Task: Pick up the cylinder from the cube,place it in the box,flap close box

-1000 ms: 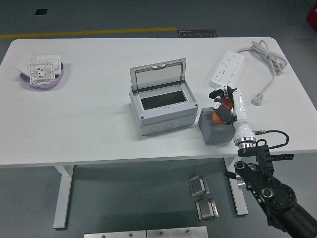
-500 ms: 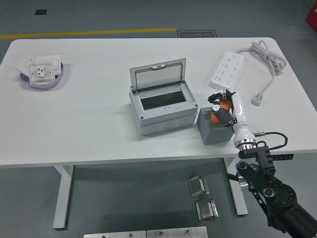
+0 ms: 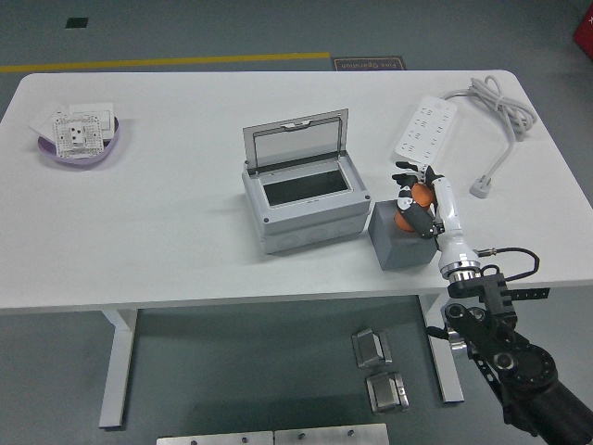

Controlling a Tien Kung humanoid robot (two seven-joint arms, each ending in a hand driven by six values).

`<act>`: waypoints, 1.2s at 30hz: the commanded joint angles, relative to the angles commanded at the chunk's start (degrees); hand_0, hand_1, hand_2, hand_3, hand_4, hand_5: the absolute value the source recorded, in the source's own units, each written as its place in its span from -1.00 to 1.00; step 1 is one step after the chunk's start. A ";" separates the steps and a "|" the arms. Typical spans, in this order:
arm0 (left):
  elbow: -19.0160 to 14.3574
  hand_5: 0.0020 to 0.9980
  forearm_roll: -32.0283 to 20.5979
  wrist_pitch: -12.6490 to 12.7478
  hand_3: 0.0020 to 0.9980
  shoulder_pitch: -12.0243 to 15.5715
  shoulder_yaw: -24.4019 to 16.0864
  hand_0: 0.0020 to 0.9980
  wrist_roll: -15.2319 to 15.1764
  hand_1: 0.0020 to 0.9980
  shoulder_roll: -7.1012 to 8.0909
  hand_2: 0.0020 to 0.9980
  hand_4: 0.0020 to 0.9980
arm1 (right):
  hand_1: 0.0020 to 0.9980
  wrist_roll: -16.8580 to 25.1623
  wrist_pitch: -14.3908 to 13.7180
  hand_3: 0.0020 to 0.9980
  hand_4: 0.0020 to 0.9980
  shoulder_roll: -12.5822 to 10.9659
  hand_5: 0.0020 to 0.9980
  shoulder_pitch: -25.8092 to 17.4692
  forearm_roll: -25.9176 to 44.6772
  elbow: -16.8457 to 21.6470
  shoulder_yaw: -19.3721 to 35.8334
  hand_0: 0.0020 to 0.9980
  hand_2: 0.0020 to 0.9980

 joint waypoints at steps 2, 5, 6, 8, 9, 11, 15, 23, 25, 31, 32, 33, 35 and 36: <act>0.00 -0.93 0.52 -0.04 0.19 0.07 -0.39 0.31 0.09 0.19 -0.08 0.13 0.02 | 0.28 -0.08 -0.09 0.40 -0.19 -0.01 -0.97 0.04 -0.18 0.05 0.15 0.24 0.32; 0.00 -0.92 1.14 -0.10 0.19 0.15 -0.75 0.31 0.19 0.18 -0.18 0.12 0.01 | 0.27 -0.18 -0.26 0.42 -0.01 -0.02 -0.90 0.17 -0.47 0.16 0.26 0.22 0.33; 0.00 -0.92 1.51 -0.13 0.19 0.18 -0.98 0.31 0.23 0.18 -0.22 0.12 0.01 | 0.27 -0.17 -0.31 0.42 -0.01 0.01 -0.90 0.22 -0.54 0.20 0.26 0.22 0.33; 0.00 -0.92 2.16 -0.18 0.19 0.27 -1.45 0.31 0.31 0.18 -0.28 0.12 0.01 | 0.27 -0.15 -0.38 0.42 -0.01 0.10 -0.90 0.28 -0.65 0.34 0.27 0.22 0.33; 0.00 -0.92 2.51 -0.21 0.19 0.32 -1.71 0.31 0.36 0.18 -0.32 0.12 0.01 | 0.27 -0.15 -0.40 0.42 -0.01 0.15 -0.90 0.29 -0.75 0.48 0.30 0.22 0.33; 0.00 -0.91 3.48 -0.28 0.19 0.43 -2.44 0.31 0.46 0.18 -0.43 0.12 -0.01 | 0.26 -0.35 -0.38 0.43 0.00 0.14 -0.93 0.28 -1.10 0.98 0.33 0.22 0.33; 0.00 -0.91 5.56 -0.44 0.19 0.74 -4.17 0.31 0.71 0.18 -0.75 0.12 -0.01 | 0.26 -1.04 -0.13 0.43 0.00 -0.10 -0.93 0.21 -1.88 2.34 0.19 0.22 0.33; 0.00 -0.92 9.63 -0.86 0.18 1.49 -7.23 0.31 1.14 0.17 -1.44 0.12 -0.03 | 0.26 -1.86 0.19 0.44 0.08 -0.77 -0.87 -0.04 -2.17 5.08 0.00 0.22 0.33; 0.00 -0.92 9.88 -0.89 0.18 1.56 -7.44 0.31 1.15 0.17 -1.51 0.12 -0.03 | 0.26 -1.87 0.20 0.44 0.08 -0.86 -0.87 -0.01 -2.12 5.36 0.03 0.22 0.33; 0.00 -0.92 10.06 -0.84 0.18 1.63 -7.66 0.31 1.00 0.16 -1.40 0.11 -0.06 | 0.26 -1.56 0.44 0.44 0.11 -0.96 -0.85 -0.11 -1.64 4.99 0.18 0.22 0.33; 0.00 -0.92 10.32 -0.88 0.18 1.68 -7.87 0.31 1.00 0.16 -1.42 0.11 -0.06 | 0.26 -1.52 0.55 0.44 0.11 -1.00 -0.85 -0.16 -1.60 4.95 0.30 0.22 0.33; 0.00 -0.92 10.60 -0.92 0.18 1.72 -8.10 0.31 1.01 0.16 -1.45 0.11 -0.06 | 0.26 -1.52 0.64 0.44 0.11 -1.03 -0.85 -0.21 -1.60 4.93 0.40 0.22 0.33; 0.00 -0.92 11.14 -0.99 0.17 1.80 -8.53 0.31 1.03 0.16 -1.52 0.11 -0.08 | 0.26 -1.61 0.82 0.44 0.12 -1.15 -0.84 -0.26 -1.72 4.92 0.59 0.22 0.33; 0.00 -0.92 11.28 -1.02 0.17 1.83 -8.63 0.31 1.03 0.16 -1.55 0.11 -0.08 | 0.26 -1.65 0.90 0.44 0.12 -1.21 -0.84 -0.28 -1.79 4.91 0.67 0.22 0.33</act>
